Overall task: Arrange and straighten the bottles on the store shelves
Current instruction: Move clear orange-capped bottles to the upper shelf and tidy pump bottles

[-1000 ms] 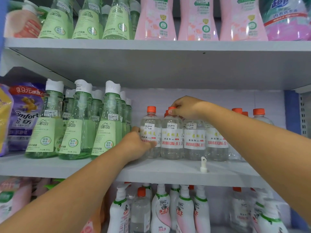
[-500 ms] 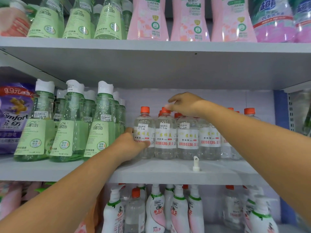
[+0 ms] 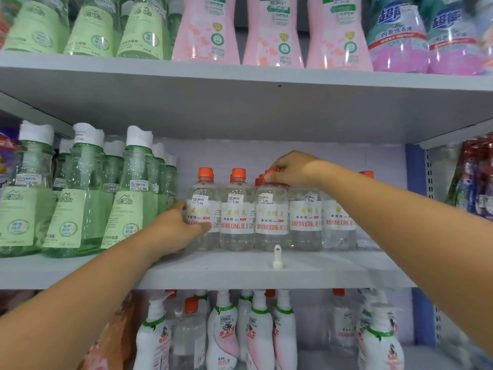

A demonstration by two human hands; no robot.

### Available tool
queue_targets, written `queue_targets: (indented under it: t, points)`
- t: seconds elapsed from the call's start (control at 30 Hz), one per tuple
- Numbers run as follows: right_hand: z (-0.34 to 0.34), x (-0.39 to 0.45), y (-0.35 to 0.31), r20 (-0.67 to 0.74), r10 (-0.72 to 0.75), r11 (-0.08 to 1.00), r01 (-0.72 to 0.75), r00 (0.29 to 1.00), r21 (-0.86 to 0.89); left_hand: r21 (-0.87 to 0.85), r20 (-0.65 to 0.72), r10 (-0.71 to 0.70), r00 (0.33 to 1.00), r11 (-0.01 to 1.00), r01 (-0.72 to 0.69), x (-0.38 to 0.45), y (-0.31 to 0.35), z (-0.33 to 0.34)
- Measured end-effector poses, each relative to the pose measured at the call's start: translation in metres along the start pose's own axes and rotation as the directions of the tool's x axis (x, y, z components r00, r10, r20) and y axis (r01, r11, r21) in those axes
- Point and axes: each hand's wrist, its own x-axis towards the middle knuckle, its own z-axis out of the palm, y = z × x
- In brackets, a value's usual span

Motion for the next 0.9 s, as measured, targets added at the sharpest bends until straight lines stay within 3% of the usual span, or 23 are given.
queue_targets:
  t: [0.13,0.27,0.4,0.53,0.63,0.7,0.73,0.77,0.83,0.87,0.9]
  points:
    - [-0.028,-0.014,0.027,-0.034,0.033,0.999,-0.032,0.999,0.044,0.011,-0.017,-0.006,1.000,1.000,0.006,0.001,-0.001,0.001]
    - [-0.063,-0.039,0.099,-0.101,0.202,0.979,-0.203,0.974,-0.001,-0.013,-0.003,0.004,1.000,1.000,-0.004,0.003,-0.003,0.001]
    - [-0.043,-0.069,0.155,-0.008,0.345,0.903,-0.330,0.938,0.276,0.008,-0.021,-0.007,1.000,1.000,0.007,0.006,-0.005,0.001]
    - [-0.019,-0.079,0.169,-0.025,0.372,0.805,-0.309,0.928,0.507,0.027,-0.015,-0.007,1.000,1.000,0.008,0.000,0.001,0.001]
    - [-0.013,-0.083,0.165,-0.073,0.381,0.801,-0.291,0.922,0.523,0.111,-0.019,0.002,1.000,0.994,0.000,-0.017,0.020,0.001]
    - [-0.009,-0.087,0.162,-0.195,0.405,0.830,-0.270,0.893,0.488,0.226,-0.153,0.098,0.983,0.972,-0.062,-0.033,0.032,-0.002]
    - [-0.007,-0.091,0.161,-0.309,0.426,0.830,-0.232,0.850,0.507,0.244,-0.282,0.218,0.934,0.958,-0.150,-0.046,0.033,-0.006]
    - [-0.004,-0.099,0.156,-0.423,0.436,0.821,-0.158,0.794,0.549,0.198,-0.424,0.352,0.834,0.935,-0.294,-0.064,0.032,-0.009]
    - [0.009,-0.133,0.135,-0.602,0.371,0.791,0.099,0.707,0.604,0.027,-0.652,0.487,0.581,0.781,-0.624,-0.113,0.014,-0.006]
    - [0.026,-0.158,0.122,-0.668,0.306,0.757,0.252,0.678,0.603,-0.002,-0.695,0.509,0.508,0.705,-0.709,-0.141,-0.004,0.003]
    - [0.050,-0.186,0.103,-0.713,0.231,0.714,0.382,0.662,0.586,-0.002,-0.696,0.525,0.490,0.681,-0.733,-0.166,-0.026,0.017]
